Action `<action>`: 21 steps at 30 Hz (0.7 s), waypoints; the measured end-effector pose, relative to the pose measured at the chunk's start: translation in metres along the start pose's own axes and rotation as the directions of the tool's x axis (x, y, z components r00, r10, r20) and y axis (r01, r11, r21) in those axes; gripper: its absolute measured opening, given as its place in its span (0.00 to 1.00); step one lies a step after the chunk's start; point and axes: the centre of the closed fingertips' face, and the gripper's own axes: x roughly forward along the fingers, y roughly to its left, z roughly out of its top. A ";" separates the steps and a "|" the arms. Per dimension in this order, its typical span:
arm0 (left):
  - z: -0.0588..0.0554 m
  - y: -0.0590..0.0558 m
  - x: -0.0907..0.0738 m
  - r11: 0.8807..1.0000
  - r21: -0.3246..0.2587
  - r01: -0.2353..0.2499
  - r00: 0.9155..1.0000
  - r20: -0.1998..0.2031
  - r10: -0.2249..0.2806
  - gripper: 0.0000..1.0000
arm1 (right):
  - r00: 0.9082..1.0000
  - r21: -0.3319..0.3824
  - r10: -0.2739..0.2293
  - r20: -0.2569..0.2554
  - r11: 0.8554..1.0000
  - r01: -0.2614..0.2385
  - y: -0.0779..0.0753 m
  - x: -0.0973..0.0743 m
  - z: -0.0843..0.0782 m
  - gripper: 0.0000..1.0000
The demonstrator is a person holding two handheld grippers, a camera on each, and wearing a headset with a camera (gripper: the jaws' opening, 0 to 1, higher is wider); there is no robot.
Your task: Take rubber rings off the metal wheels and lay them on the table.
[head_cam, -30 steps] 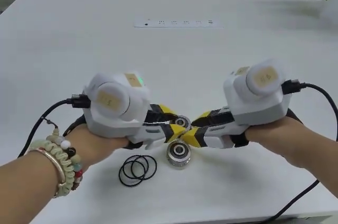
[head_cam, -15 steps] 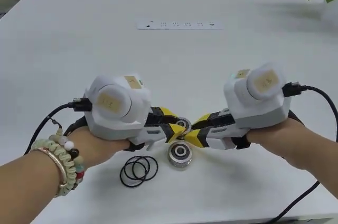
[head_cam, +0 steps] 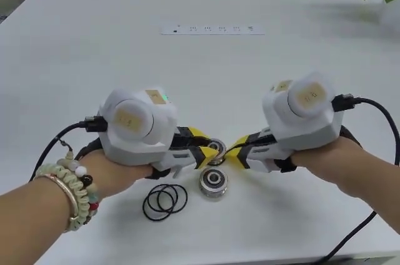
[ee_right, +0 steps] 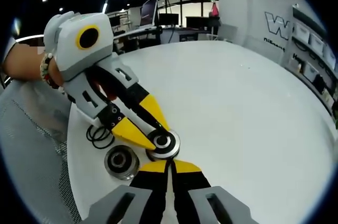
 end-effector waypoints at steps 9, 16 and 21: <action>0.000 0.001 -0.001 1.000 0.007 -0.003 1.000 -0.003 0.003 0.14 | 1.000 0.174 -0.024 -0.018 0.984 0.027 -0.006 -0.001 0.000 0.00; 0.000 0.000 -0.001 1.000 0.016 0.000 1.000 0.001 0.000 0.14 | 1.000 0.270 -0.002 0.006 0.963 0.001 -0.006 -0.004 0.001 0.00; 0.001 0.000 -0.001 1.000 0.014 0.001 1.000 0.004 -0.001 0.14 | 1.000 0.332 0.003 0.016 0.943 -0.008 -0.005 -0.006 0.001 0.00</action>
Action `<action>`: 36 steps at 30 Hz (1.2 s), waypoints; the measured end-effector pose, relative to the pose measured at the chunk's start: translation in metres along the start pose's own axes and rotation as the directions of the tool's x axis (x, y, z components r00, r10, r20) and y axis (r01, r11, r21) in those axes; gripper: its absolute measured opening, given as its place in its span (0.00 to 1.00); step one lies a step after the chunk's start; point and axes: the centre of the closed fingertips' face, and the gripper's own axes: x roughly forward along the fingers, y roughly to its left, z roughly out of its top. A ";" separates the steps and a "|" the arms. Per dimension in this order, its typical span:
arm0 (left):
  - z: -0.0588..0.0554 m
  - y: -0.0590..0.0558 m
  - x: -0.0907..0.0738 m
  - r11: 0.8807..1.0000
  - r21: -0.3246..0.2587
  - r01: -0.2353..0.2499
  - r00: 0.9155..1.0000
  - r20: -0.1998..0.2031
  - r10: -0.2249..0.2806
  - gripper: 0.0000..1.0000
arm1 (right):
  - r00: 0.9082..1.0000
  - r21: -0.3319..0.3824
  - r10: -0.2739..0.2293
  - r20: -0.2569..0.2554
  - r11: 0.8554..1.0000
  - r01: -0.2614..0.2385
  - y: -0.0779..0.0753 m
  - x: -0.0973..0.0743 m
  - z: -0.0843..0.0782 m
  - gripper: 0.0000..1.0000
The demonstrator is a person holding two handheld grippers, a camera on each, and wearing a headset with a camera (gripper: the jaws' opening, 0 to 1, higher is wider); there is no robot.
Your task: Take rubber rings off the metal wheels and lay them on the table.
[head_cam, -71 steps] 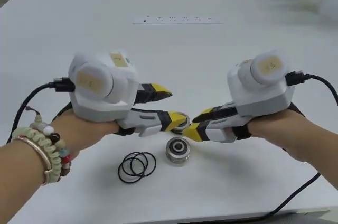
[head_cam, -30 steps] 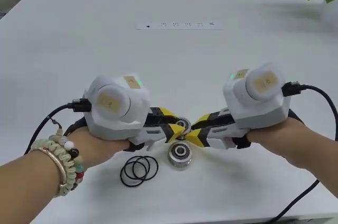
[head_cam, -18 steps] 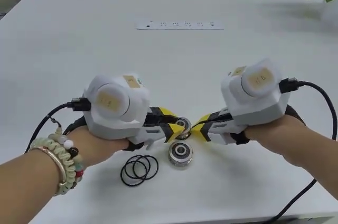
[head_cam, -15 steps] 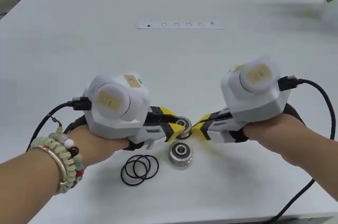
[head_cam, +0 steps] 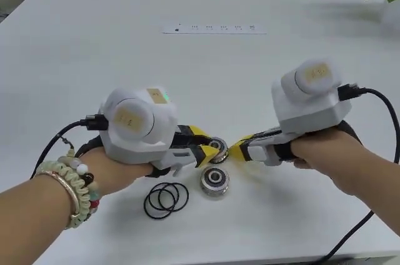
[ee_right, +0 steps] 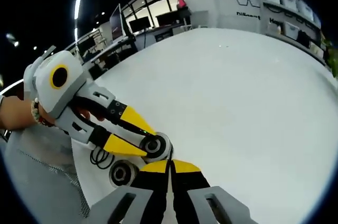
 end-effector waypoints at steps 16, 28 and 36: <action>0.000 0.000 -0.001 1.000 0.002 -0.001 1.000 0.000 0.001 0.13 | 0.995 0.134 0.051 0.084 0.989 -0.062 0.005 -0.006 0.013 0.00; -0.001 0.000 -0.001 1.000 0.013 -0.002 1.000 0.000 0.002 0.13 | 0.994 0.149 0.062 0.092 0.986 -0.075 0.009 -0.006 0.014 0.00; -0.001 0.000 -0.001 1.000 0.008 0.001 1.000 0.004 -0.001 0.13 | 0.994 0.139 0.062 0.091 0.988 -0.074 0.011 -0.006 0.016 0.00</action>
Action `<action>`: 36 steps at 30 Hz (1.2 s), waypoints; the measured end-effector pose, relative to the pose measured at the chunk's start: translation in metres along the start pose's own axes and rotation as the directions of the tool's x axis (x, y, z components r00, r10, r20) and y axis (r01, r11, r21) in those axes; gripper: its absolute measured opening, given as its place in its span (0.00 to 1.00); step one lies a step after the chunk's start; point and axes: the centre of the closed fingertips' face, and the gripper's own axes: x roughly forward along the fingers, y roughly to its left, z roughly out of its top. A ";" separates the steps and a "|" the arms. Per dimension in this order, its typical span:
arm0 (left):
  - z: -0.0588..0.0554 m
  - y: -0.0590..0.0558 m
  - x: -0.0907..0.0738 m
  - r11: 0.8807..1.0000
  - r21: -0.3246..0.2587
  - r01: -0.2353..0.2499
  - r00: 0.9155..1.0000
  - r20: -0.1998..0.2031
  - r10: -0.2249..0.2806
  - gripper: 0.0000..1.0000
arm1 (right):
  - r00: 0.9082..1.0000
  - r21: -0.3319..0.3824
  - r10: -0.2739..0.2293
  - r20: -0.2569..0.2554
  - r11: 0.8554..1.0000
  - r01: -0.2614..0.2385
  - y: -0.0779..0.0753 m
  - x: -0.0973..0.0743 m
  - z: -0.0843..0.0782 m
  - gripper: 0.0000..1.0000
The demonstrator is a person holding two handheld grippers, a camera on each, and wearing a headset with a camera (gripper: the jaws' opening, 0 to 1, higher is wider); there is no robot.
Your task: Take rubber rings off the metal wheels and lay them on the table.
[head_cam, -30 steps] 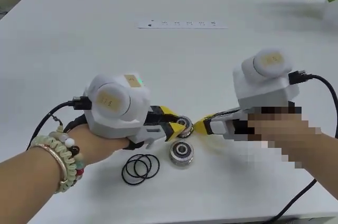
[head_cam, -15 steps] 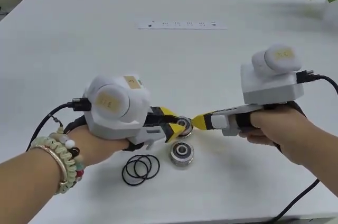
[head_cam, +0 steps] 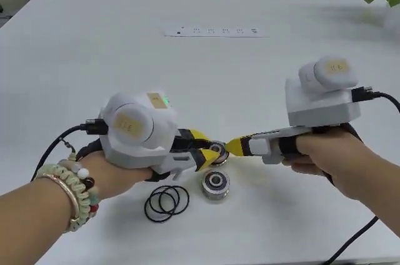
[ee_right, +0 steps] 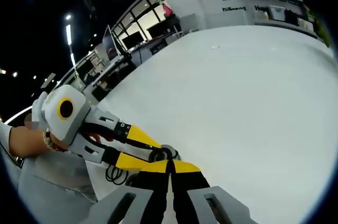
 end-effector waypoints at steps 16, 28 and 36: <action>0.000 0.001 0.000 1.000 -0.001 0.000 1.000 0.003 0.000 0.13 | 1.000 -0.010 0.008 0.001 1.000 -0.008 0.003 0.000 0.002 0.00; 0.000 0.001 0.000 1.000 -0.001 -0.002 1.000 0.007 0.002 0.13 | 0.999 -0.016 0.036 0.008 0.999 -0.036 0.010 0.001 0.004 0.00; 0.000 0.000 0.001 1.000 -0.007 -0.005 1.000 0.012 0.005 0.13 | 0.997 -0.020 0.050 0.064 0.999 -0.048 0.015 -0.002 0.019 0.00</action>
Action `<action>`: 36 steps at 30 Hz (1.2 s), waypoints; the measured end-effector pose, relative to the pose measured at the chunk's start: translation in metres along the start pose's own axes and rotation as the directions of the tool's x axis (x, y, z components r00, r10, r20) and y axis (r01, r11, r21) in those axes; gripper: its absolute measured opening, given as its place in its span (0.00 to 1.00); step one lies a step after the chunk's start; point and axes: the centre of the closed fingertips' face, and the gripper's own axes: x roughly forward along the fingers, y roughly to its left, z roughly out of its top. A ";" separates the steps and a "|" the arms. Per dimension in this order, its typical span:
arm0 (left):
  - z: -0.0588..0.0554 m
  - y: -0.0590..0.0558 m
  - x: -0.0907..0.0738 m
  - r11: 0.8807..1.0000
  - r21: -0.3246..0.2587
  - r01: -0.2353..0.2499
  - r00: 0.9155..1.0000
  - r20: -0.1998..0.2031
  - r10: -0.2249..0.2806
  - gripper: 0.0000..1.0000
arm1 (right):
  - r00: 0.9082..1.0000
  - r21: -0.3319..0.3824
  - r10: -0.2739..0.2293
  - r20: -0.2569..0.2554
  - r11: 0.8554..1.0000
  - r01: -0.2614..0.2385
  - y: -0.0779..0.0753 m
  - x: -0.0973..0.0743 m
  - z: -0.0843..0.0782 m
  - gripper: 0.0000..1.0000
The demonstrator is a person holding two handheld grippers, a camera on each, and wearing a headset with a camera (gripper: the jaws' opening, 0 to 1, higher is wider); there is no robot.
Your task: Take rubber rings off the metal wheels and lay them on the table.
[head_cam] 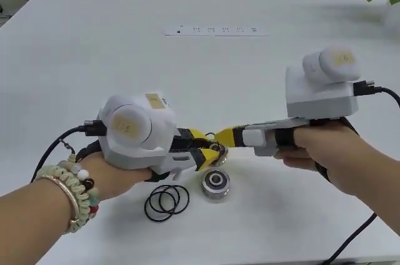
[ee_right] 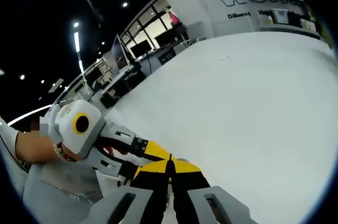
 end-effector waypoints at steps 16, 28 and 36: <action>0.002 -0.002 -0.001 0.999 -0.043 0.031 0.998 -0.056 -0.033 0.16 | 0.999 0.028 -0.035 -0.026 0.999 0.035 -0.012 -0.003 -0.008 0.00; 0.037 -0.015 -0.025 0.992 0.034 0.120 0.992 -0.032 -0.119 0.31 | 0.999 0.054 -0.047 0.022 0.998 0.046 -0.014 -0.012 0.003 0.00; 0.067 -0.021 -0.065 0.982 0.110 0.155 0.988 -0.029 -0.152 0.38 | 0.998 0.031 -0.043 0.055 0.999 0.041 -0.008 -0.018 0.014 0.00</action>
